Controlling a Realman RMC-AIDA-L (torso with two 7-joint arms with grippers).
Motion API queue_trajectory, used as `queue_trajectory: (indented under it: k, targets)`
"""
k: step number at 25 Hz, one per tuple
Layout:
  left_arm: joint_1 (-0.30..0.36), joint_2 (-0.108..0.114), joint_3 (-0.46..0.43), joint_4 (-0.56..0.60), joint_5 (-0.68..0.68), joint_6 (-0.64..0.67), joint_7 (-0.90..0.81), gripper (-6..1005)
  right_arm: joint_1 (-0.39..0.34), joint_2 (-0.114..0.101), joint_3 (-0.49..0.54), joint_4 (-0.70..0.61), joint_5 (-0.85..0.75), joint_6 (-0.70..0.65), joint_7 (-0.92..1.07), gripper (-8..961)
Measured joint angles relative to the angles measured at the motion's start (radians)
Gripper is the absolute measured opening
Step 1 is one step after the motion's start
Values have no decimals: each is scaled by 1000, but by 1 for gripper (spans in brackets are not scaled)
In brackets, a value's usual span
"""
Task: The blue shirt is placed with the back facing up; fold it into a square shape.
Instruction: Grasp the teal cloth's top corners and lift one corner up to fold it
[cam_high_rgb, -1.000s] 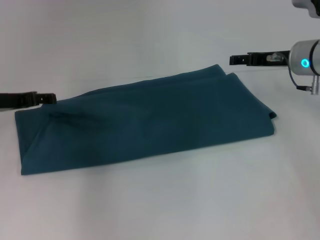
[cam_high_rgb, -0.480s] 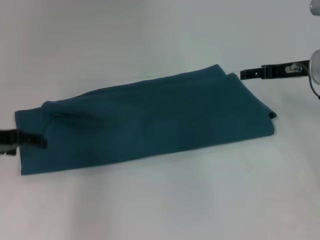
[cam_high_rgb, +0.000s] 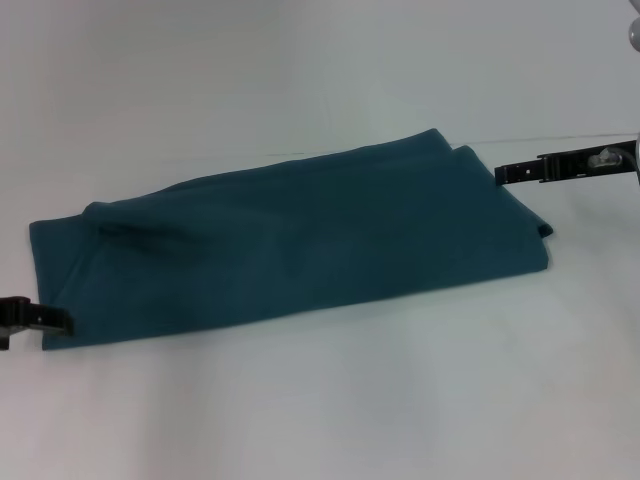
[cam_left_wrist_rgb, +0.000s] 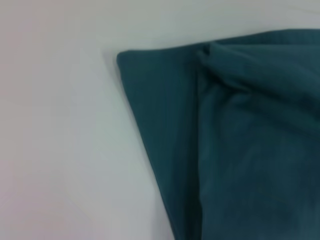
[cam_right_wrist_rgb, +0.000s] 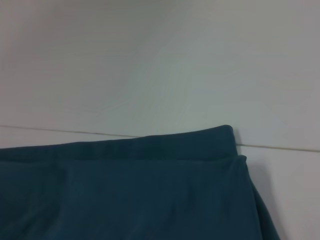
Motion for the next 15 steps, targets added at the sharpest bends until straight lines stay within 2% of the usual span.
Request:
queue_trajectory:
  k: [15]
  targets:
    - [-28,-7,0,-115,7,-118,-4,915,4,1,-2,5,-13,3,-6,921]
